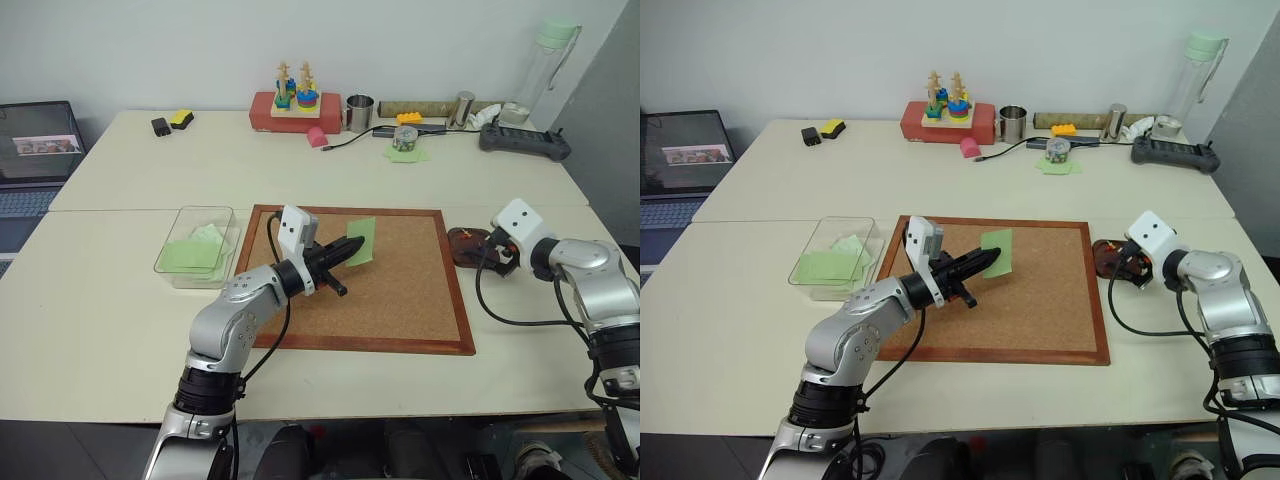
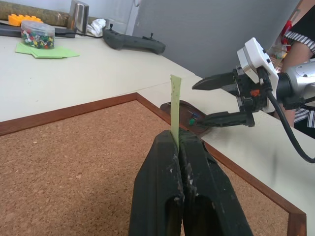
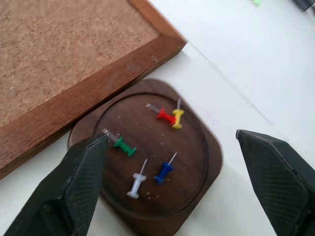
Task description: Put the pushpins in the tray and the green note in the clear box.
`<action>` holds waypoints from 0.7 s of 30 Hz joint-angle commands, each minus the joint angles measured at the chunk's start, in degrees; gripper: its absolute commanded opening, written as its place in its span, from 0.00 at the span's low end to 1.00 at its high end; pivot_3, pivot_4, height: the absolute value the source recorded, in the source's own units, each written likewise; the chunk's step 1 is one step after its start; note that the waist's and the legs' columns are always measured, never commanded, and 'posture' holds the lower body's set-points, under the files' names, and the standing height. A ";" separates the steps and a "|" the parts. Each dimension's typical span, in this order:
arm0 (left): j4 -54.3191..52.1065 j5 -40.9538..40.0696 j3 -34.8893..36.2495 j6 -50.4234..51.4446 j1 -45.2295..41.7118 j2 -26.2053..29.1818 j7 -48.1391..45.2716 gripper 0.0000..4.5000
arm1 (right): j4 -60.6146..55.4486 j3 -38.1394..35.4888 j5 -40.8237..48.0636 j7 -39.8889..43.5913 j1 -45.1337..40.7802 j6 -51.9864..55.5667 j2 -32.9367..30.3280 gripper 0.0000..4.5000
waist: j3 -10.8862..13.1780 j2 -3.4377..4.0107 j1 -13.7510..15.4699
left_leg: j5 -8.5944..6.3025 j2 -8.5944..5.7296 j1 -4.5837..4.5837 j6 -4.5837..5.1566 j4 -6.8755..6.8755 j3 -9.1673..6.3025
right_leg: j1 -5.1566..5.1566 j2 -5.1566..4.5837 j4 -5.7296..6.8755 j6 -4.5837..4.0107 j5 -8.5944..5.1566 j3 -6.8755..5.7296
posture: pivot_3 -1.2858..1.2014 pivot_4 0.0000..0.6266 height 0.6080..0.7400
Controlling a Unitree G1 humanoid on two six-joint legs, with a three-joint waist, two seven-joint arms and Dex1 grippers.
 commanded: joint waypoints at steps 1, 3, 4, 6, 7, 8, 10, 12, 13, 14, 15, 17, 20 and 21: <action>-2.37 -0.42 0.80 -0.92 -0.20 0.12 0.22 0.00 | -3.13 -2.74 3.62 2.97 -2.04 -1.34 -0.72 0.97 | 0.00 0.00 0.02 | 0.00 0.00 0.00 0.00 0.00 -0.01 | 0.00 0.00 0.00 0.00 0.00 -0.01 | 0.52 0.24 1.00; -3.49 -0.91 2.06 -0.53 -0.23 0.70 0.81 0.00 | -6.38 -2.97 6.53 7.36 -1.65 -1.14 -1.50 0.97 | 0.00 0.00 0.02 | 0.00 0.00 -0.01 0.00 0.00 -0.02 | 0.00 0.00 -0.01 0.00 0.00 -0.02 | 0.52 0.24 1.00; -4.20 -1.20 2.73 -0.29 -0.24 1.09 1.10 0.00 | -8.14 -3.04 7.90 9.49 -1.28 -1.11 -1.94 0.97 | 0.00 0.00 -0.07 | 0.00 0.01 -0.01 0.00 0.00 -0.02 | 0.00 0.01 -0.01 0.00 0.00 -0.02 | 0.52 0.24 1.00; -5.86 -2.04 4.43 0.40 -0.28 1.94 1.86 0.00 | -11.77 -3.01 10.87 14.23 -0.27 -1.15 -3.11 0.97 | 0.00 0.00 -0.10 | -0.01 0.02 -0.01 0.02 -0.01 -0.02 | 0.00 0.02 -0.02 0.00 0.00 -0.02 | 0.52 0.24 1.00; -6.97 -2.55 5.67 0.94 -0.20 2.55 2.42 0.00 | -14.63 -3.00 12.71 16.65 0.17 -0.72 -3.72 0.97 | 0.00 0.00 -0.05 | -0.01 0.04 -0.01 0.02 -0.01 -0.02 | 0.00 0.03 -0.02 0.00 0.00 -0.02 | 0.52 0.24 1.00; -7.95 -2.98 6.84 1.42 -0.03 3.23 2.94 0.00 | -17.35 -2.79 14.28 18.48 0.26 0.24 -4.27 0.97 | 0.00 0.00 -0.03 | -0.03 0.04 -0.03 0.05 -0.01 -0.05 | 0.00 0.03 -0.03 0.01 0.00 -0.04 | 0.52 0.24 1.00; -9.73 -3.61 9.24 2.34 0.65 5.08 3.75 0.00 | -22.49 -2.27 17.23 20.98 -0.39 2.61 -4.63 0.97 | 0.02 0.03 -0.15 | -0.04 0.04 -0.05 0.06 -0.01 -0.06 | -0.02 0.02 -0.03 0.00 0.00 -0.06 | 0.52 0.24 1.00; -11.51 -3.36 12.22 3.07 1.73 8.02 4.90 0.00 | -27.76 -2.20 22.09 22.25 -2.23 7.24 -3.75 0.97 | 0.02 0.03 -0.21 | -0.05 0.07 -0.02 0.07 -0.01 -0.05 | -0.02 0.04 -0.01 0.00 0.00 -0.04 | 0.52 0.24 1.00; -12.01 -2.25 13.73 2.83 2.17 9.68 5.84 0.00 | -29.72 -2.12 23.94 22.41 -3.13 9.09 -3.21 0.97 | 0.03 0.04 -0.28 | -0.05 0.08 0.00 0.08 0.00 -0.06 | -0.01 0.03 0.02 0.00 0.00 -0.04 | 0.52 0.24 1.00; -12.12 -0.84 15.54 2.35 2.41 11.29 7.35 0.00 | -31.21 -1.98 25.48 22.28 -4.12 10.79 -2.57 0.97 | 0.03 0.04 -0.28 | -0.05 0.10 -0.01 0.08 -0.01 -0.05 | -0.04 0.04 0.02 0.00 0.00 -0.01 | 0.52 0.24 1.00; -12.09 0.01 16.57 1.97 2.53 12.27 8.43 0.00 | -32.00 -1.91 26.25 22.08 -4.66 11.81 -2.22 0.97 | 0.04 0.04 -0.25 | -0.05 0.11 0.00 0.09 -0.01 -0.06 | -0.04 0.04 0.06 0.00 0.00 -0.02 | 0.52 0.24 1.00; -11.17 3.61 19.08 0.82 2.66 14.76 12.39 0.00 | -32.81 -1.40 27.22 21.99 -5.80 13.20 -1.61 0.97 | 0.04 0.04 0.02 | -0.06 0.12 -0.01 0.09 0.00 -0.15 | -0.03 0.04 0.06 -0.01 0.00 -0.10 | 0.52 0.24 1.00; -8.95 9.44 21.91 -0.17 3.78 18.16 17.56 0.00 | -31.73 -0.08 26.83 22.73 -6.64 12.92 -1.30 0.97 | 0.05 0.00 0.37 | -0.06 0.06 -0.03 0.10 0.01 -0.20 | 0.01 0.02 0.00 -0.01 0.00 -0.17 | 0.52 0.24 1.00; -8.43 10.08 22.59 -0.03 4.08 18.46 18.60 0.00 | -31.23 0.28 26.48 23.03 -6.64 12.54 -1.32 0.97 | 0.05 0.00 0.48 | -0.06 0.02 -0.05 0.10 0.01 -0.22 | 0.01 -0.01 -0.03 -0.01 0.00 -0.19 | 0.52 0.24 1.00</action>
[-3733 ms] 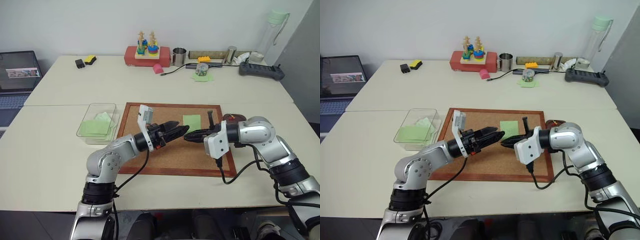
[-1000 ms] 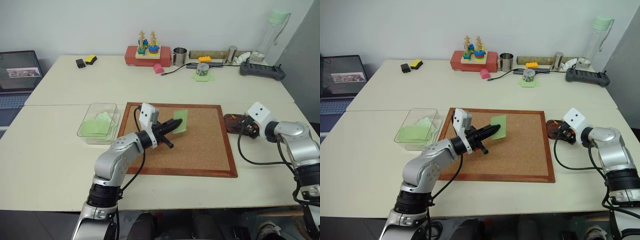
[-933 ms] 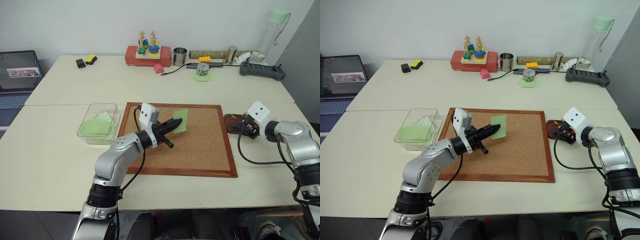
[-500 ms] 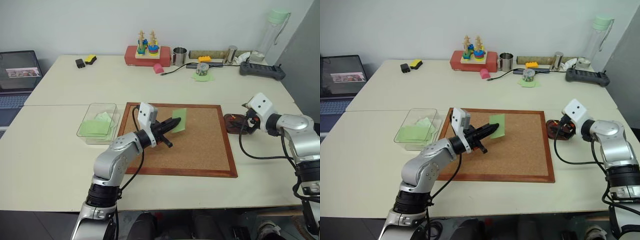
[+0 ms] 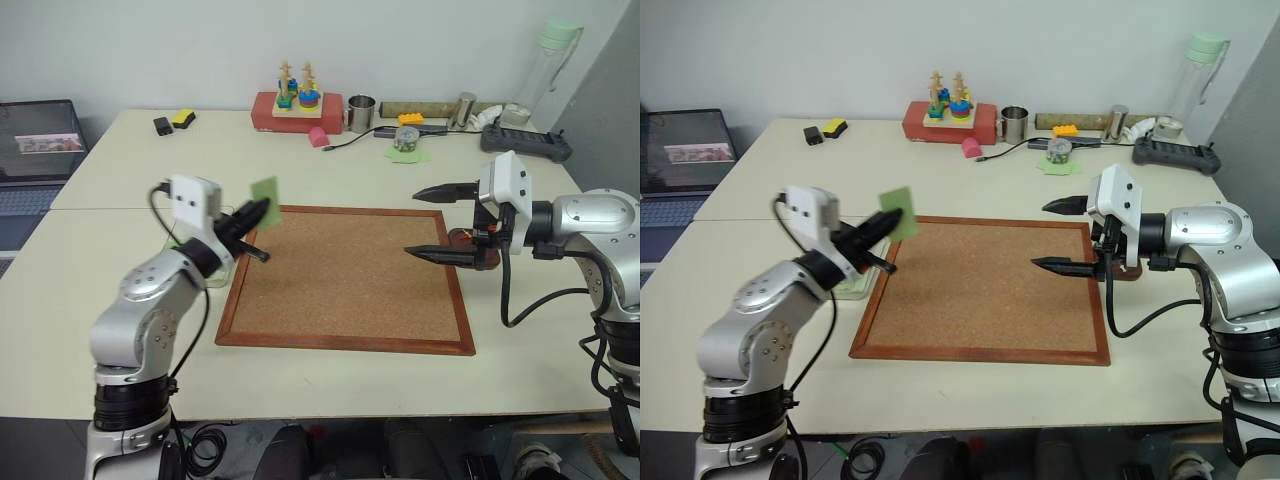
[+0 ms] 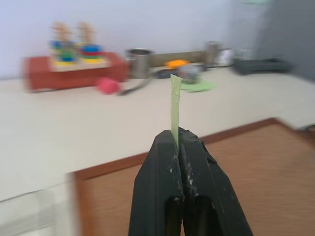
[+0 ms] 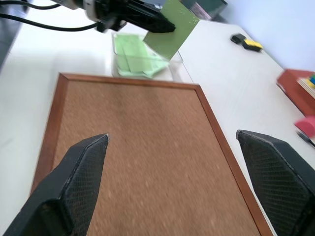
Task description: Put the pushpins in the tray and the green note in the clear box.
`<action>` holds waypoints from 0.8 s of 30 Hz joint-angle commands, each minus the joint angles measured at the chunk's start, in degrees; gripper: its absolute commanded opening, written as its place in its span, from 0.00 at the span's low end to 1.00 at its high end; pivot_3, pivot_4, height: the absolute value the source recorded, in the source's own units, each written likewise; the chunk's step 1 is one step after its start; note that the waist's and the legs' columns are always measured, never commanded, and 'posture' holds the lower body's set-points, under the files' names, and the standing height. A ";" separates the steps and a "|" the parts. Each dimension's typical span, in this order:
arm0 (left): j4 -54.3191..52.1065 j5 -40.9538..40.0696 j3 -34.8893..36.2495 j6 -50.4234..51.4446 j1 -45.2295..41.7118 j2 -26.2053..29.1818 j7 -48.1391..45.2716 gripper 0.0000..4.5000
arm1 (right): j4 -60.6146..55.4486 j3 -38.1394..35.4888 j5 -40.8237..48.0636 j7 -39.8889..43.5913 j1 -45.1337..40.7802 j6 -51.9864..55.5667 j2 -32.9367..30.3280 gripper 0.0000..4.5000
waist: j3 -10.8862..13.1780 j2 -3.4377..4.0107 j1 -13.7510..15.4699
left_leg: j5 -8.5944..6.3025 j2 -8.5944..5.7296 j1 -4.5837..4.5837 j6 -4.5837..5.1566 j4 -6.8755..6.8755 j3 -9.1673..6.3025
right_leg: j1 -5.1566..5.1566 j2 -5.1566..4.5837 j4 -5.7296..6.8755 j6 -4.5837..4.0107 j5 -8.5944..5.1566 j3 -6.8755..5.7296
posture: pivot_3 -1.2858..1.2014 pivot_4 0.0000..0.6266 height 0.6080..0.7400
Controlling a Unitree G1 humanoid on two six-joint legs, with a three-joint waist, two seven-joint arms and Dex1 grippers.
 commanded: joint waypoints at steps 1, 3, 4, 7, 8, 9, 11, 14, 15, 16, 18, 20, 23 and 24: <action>1.34 5.79 4.18 -1.38 1.32 2.33 6.12 0.00 | 1.01 1.13 -0.34 1.18 -1.05 -1.22 -0.12 0.97 | 0.00 0.00 0.18 | 0.00 -0.03 0.00 0.00 -0.01 0.01 | 0.00 -0.02 -0.03 0.00 0.00 0.00 | 0.52 0.24 1.00; 1.85 6.68 4.05 -0.88 2.02 2.14 7.18 0.00 | 1.38 1.70 -0.46 1.44 -1.27 -1.65 0.17 0.97 | 0.00 0.00 0.36 | 0.00 -0.07 -0.03 0.01 -0.01 0.02 | -0.02 -0.11 -0.05 0.01 0.00 0.00 | 0.52 0.24 1.00; 1.96 6.77 3.86 -0.38 2.29 1.88 7.46 0.00 | 1.45 1.91 -0.30 1.51 -1.51 -1.61 0.40 0.97 | 0.00 0.00 0.43 | 0.00 -0.08 -0.07 0.01 -0.01 0.02 | -0.04 -0.14 -0.07 0.01 0.00 -0.01 | 0.52 0.24 1.00; 1.76 6.90 3.61 -0.01 2.82 1.06 8.17 0.00 | 1.57 2.12 -0.02 1.89 -2.00 -1.54 0.65 0.97 | 0.00 0.00 0.70 | 0.00 -0.06 -0.25 -0.01 0.00 -0.06 | -0.21 -0.20 -0.06 0.00 0.00 -0.08 | 0.52 0.24 1.00; 1.69 6.74 3.82 0.20 2.82 0.71 8.49 0.00 | 1.65 2.13 -0.01 1.98 -2.06 -1.54 0.63 0.97 | 0.00 0.00 0.84 | 0.01 -0.06 -0.34 -0.02 0.00 -0.05 | -0.32 -0.21 -0.01 -0.01 0.01 -0.08 | 0.52 0.24 1.00; 1.79 6.68 4.09 0.35 2.81 0.43 8.86 0.00 | 1.74 2.19 -0.06 2.02 -2.08 -1.61 0.63 0.97 | 0.00 0.00 0.90 | 0.02 -0.04 -0.38 -0.03 0.01 -0.05 | -0.38 -0.22 0.02 -0.01 0.01 -0.08 | 0.52 0.24 1.00; 2.07 6.67 4.85 0.73 2.65 0.15 9.62 0.04 | 1.86 2.30 -0.07 2.13 -2.06 -1.67 0.58 0.98 | 0.00 0.00 1.01 | 0.04 0.00 -0.38 -0.08 -0.01 -0.04 | -0.40 -0.22 0.02 -0.01 0.01 -0.08 | 0.52 0.24 1.00; 2.15 5.95 5.93 1.61 2.32 0.21 9.98 0.15 | 2.01 2.53 -0.14 2.31 -1.90 -1.85 0.65 0.98 | 0.00 0.00 1.02 | 0.04 0.00 -0.39 -0.07 -0.01 -0.01 | -0.43 -0.22 0.03 -0.01 0.01 -0.05 | 0.52 0.24 1.00; 1.92 5.45 6.20 2.04 2.26 0.18 9.88 0.19 | 2.07 2.64 -0.16 2.32 -1.91 -1.90 0.77 0.98 | 0.00 0.00 1.01 | 0.04 0.00 -0.39 -0.07 -0.01 0.00 | -0.44 -0.22 0.03 -0.01 0.01 -0.04 | 0.52 0.24 1.00; 1.72 5.15 6.36 2.40 2.25 0.22 9.77 0.23 | 2.12 2.73 -0.19 2.32 -1.92 -1.95 0.86 0.98 | 0.00 0.00 1.00 | 0.04 0.00 -0.39 -0.07 -0.01 0.01 | -0.44 -0.22 0.03 -0.01 0.01 -0.04 | 0.52 0.24 1.00; 1.32 5.14 6.47 2.76 2.34 0.33 9.65 0.31 | 2.33 2.95 -0.33 2.29 -2.00 -2.19 1.06 0.98 | 0.00 0.00 1.00 | 0.04 0.00 -0.39 -0.07 -0.01 0.02 | -0.45 -0.21 0.04 -0.01 0.01 -0.04 | 0.52 0.24 1.00; 1.02 5.24 6.55 3.02 2.41 0.41 9.52 0.40 | 2.45 3.08 -0.35 2.27 -2.04 -2.36 1.10 0.98 | 0.00 0.00 1.01 | 0.04 0.00 -0.40 -0.07 -0.01 0.01 | -0.45 -0.21 0.04 -0.01 0.01 -0.05 | 0.52 0.24 1.00; 0.24 5.29 6.83 3.57 2.42 0.94 9.12 0.50 | 2.54 3.13 -0.43 2.25 -2.11 -2.60 1.12 0.98 | 0.00 0.00 1.01 | 0.04 0.00 -0.40 -0.07 0.00 0.01 | -0.45 -0.21 0.05 -0.01 0.01 -0.04 | 0.52 0.24 1.00; 0.03 5.60 6.78 3.42 2.35 1.49 8.85 0.54 | 2.54 3.11 -0.47 2.21 -2.08 -2.62 1.11 0.98 | 0.00 0.00 1.01 | 0.04 0.00 -0.40 -0.07 0.00 0.02 | -0.45 -0.21 0.05 -0.01 0.01 -0.04 | 0.52 0.24 1.00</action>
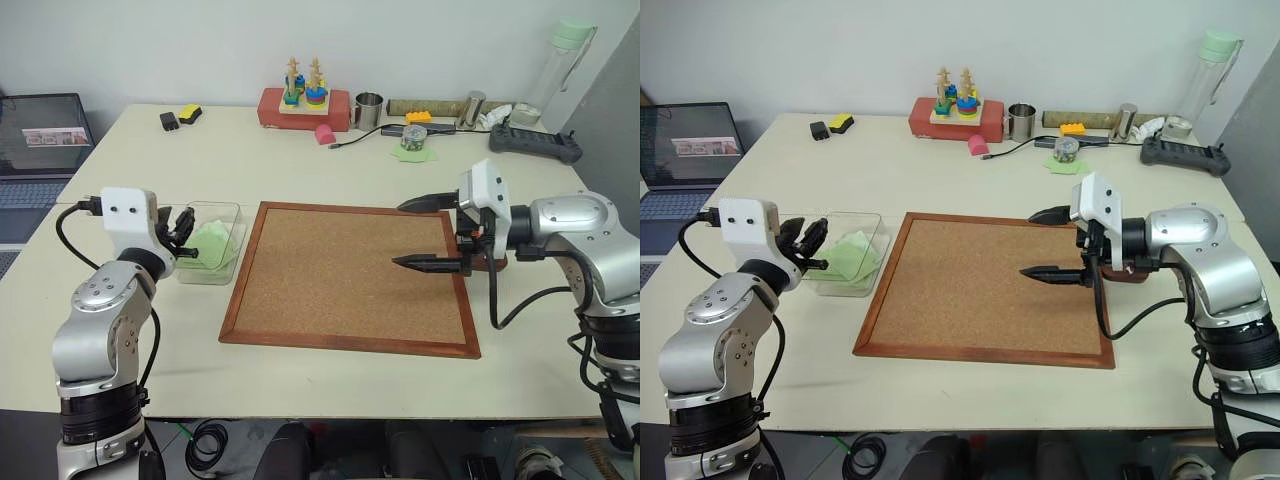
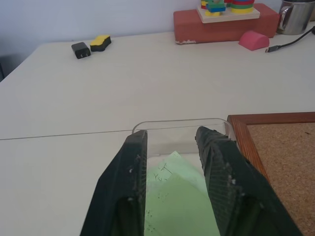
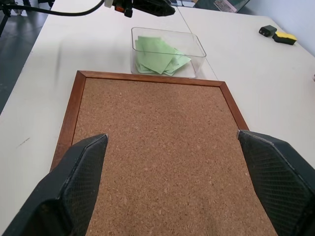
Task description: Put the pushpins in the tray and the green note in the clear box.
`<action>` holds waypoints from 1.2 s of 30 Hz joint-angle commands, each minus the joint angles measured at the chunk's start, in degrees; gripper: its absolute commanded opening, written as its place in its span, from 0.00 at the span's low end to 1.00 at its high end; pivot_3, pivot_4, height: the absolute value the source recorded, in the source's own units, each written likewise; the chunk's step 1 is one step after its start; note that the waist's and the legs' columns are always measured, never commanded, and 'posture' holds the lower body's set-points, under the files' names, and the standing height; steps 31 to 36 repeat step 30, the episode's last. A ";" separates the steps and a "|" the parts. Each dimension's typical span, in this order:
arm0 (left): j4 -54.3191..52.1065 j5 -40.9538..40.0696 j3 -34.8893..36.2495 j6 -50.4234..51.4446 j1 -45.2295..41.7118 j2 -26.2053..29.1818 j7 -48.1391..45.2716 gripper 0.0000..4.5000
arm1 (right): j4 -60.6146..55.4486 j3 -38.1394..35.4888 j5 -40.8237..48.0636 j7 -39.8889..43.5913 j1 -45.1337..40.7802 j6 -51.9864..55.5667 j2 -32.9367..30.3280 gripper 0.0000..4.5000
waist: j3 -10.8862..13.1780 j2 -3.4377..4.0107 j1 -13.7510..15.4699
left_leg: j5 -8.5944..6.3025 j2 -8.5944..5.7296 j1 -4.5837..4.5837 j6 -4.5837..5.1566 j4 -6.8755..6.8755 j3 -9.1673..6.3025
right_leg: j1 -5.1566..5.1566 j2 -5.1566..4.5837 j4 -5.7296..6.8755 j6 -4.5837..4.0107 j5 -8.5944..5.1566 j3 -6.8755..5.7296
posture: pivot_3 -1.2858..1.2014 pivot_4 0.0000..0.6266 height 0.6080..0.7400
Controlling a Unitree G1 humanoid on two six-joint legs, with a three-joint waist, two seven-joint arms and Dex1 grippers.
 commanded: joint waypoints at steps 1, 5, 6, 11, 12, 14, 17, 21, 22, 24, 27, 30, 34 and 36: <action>-2.99 0.11 1.22 -0.42 -0.68 2.12 -0.53 0.57 | -0.78 -0.76 0.03 0.20 -0.91 -1.28 -0.05 0.98 | 0.00 0.00 0.00 | 0.00 0.00 0.00 0.00 0.00 0.00 | 0.00 0.00 0.00 0.00 0.00 0.00 | 0.52 0.24 1.00; -4.06 -0.68 0.29 -1.01 -2.07 5.70 -4.37 0.75 | -0.68 -1.14 -0.45 -0.32 -0.25 -1.52 -0.57 0.98 | 0.00 0.00 0.00 | 0.00 0.01 -0.03 0.00 -0.01 0.01 | -0.08 0.00 0.04 0.00 0.00 0.01 | 0.52 0.24 1.00; -4.40 -1.38 -0.11 -0.65 -1.97 7.00 -6.31 0.80 | -0.62 -1.31 -0.61 -0.50 0.02 -1.59 -0.77 0.98 | 0.00 0.00 0.00 | 0.00 0.01 -0.03 0.00 0.00 0.01 | -0.09 0.01 0.05 0.00 0.00 0.01 | 0.52 0.24 1.00; -6.91 -1.33 -2.95 -1.53 6.09 20.50 -21.66 0.81 | 0.76 -4.06 -2.18 -0.61 3.61 -4.60 -3.81 0.98 | 0.00 0.00 -0.16 | 0.01 0.01 -0.05 -0.03 -0.05 0.14 | -0.16 0.01 0.02 0.00 0.00 0.12 | 0.52 0.24 1.00; -7.21 -0.79 -2.11 -3.73 8.54 23.04 -24.55 0.81 | 1.47 -4.93 -2.67 -0.35 4.78 -5.42 -5.05 0.98 | 0.00 0.00 -0.23 | 0.01 0.01 -0.07 -0.03 -0.07 0.20 | -0.23 0.01 0.03 0.00 0.00 0.17 | 0.52 0.24 1.00; -6.88 -0.73 1.10 -6.59 13.18 27.24 -29.87 0.81 | 2.82 -6.90 -3.46 0.77 7.74 -6.70 -8.34 0.98 | 0.01 0.01 -0.22 | 0.02 0.01 -0.17 -0.03 -0.09 0.36 | -0.44 0.01 0.07 0.00 0.00 0.32 | 0.52 0.24 1.00; -0.99 -1.89 7.95 -9.21 17.98 31.46 -37.39 0.81 | 5.68 -10.38 -4.19 3.06 12.72 -9.73 -13.62 0.98 | 0.01 0.02 -0.15 | -0.04 0.07 -0.23 0.06 -0.09 0.35 | -0.48 0.00 0.04 -0.01 -0.01 0.29 | 0.52 0.24 1.00; 7.93 -2.46 14.76 -13.24 21.93 33.49 -44.52 0.81 | 10.73 -15.04 -5.34 5.51 18.48 -13.37 -19.50 0.98 | 0.02 0.05 -0.23 | -0.04 0.12 -0.15 0.09 -0.09 0.37 | -0.45 0.04 0.13 -0.06 -0.03 0.25 | 0.52 0.24 1.00; 9.84 -2.65 16.12 -14.06 22.61 33.80 -46.16 0.81 | 11.89 -15.99 -5.23 6.03 19.31 -13.50 -20.71 0.98 | 0.03 0.05 -0.29 | -0.04 0.11 -0.14 0.10 -0.08 0.41 | -0.44 0.04 0.14 -0.06 -0.03 0.27 | 0.52 0.24 1.00; 13.06 -2.68 18.12 -15.48 23.28 34.20 -48.16 0.81 | 13.56 -17.35 -4.89 6.77 20.18 -13.35 -22.46 0.98 | 0.03 0.06 -0.51 | -0.04 0.12 -0.12 0.10 -0.08 0.48 | -0.43 0.04 0.15 -0.06 -0.03 0.29 | 0.52 0.24 1.00; 16.04 -2.47 19.65 -17.76 23.48 34.36 -49.87 0.81 | 14.80 -18.44 -4.33 7.14 20.31 -13.09 -23.44 0.98 | 0.03 0.05 -1.18 | -0.04 0.15 -0.11 0.10 -0.05 0.49 | -0.43 0.03 0.16 -0.06 -0.03 0.29 | 0.52 0.24 1.00; 18.37 -2.92 20.35 -18.35 23.25 34.39 -51.29 0.81 | 15.30 -18.82 -3.88 7.43 20.04 -12.59 -23.58 0.98 | 0.03 0.05 -1.37 | -0.04 0.18 -0.10 0.10 -0.05 0.46 | -0.43 0.03 0.17 -0.07 -0.02 0.28 | 0.52 0.24 1.00; 18.37 -2.92 20.35 -18.35 23.25 34.39 -51.29 0.81 | 15.30 -18.82 -3.88 7.43 20.04 -12.59 -23.58 0.98 | 0.03 0.05 -1.37 | -0.04 0.18 -0.10 0.10 -0.05 0.46 | -0.43 0.03 0.17 -0.07 -0.02 0.28 | 0.52 0.24 1.00; 18.37 -2.92 20.35 -18.35 23.25 34.39 -51.29 0.81 | 15.30 -18.82 -3.88 7.43 20.04 -12.59 -23.58 0.98 | 0.03 0.05 -1.37 | -0.04 0.18 -0.10 0.10 -0.05 0.46 | -0.43 0.03 0.17 -0.07 -0.02 0.28 | 0.52 0.24 1.00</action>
